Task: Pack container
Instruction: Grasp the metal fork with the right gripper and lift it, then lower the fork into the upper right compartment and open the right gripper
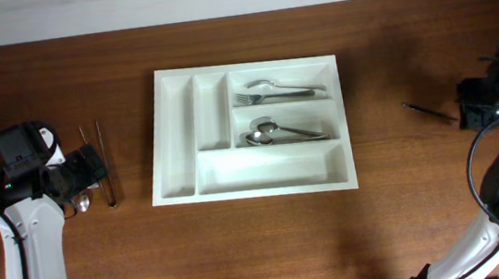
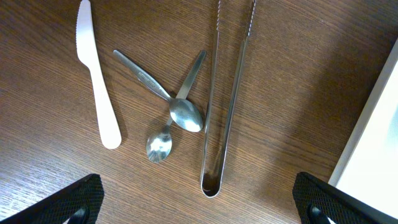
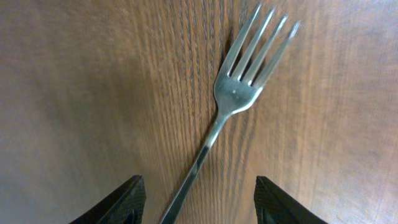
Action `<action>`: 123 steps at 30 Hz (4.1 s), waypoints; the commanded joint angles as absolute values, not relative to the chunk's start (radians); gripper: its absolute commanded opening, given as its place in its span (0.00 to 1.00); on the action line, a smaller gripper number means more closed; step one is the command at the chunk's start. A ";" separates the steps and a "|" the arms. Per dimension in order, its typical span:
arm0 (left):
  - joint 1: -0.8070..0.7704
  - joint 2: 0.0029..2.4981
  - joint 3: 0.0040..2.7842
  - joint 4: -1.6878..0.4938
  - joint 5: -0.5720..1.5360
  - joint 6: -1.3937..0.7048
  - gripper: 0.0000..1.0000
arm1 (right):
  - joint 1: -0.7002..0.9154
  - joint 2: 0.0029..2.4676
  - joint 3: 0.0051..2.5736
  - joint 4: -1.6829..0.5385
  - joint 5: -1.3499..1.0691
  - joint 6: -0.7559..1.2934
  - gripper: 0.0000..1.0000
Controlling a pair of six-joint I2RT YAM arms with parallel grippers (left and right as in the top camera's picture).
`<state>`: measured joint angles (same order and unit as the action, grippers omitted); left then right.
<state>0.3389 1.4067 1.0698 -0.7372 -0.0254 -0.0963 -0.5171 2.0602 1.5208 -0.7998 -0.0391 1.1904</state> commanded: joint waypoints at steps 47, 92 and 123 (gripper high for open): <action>0.344 1.411 1.087 -0.735 -0.014 -0.084 0.99 | -0.505 2.154 1.509 -0.830 -0.076 0.772 0.04; 0.344 1.411 1.087 -0.735 -0.014 -0.084 0.99 | 0.273 1.911 1.576 -0.493 -0.178 -1.122 0.04; 0.344 1.411 1.087 -0.735 -0.014 -0.084 0.99 | 0.282 1.667 1.697 -0.618 0.102 -0.312 0.71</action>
<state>0.3389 1.4067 1.0698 -0.7376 -0.0254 -0.0963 0.3119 1.8145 1.6447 -0.5907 0.0605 -0.4904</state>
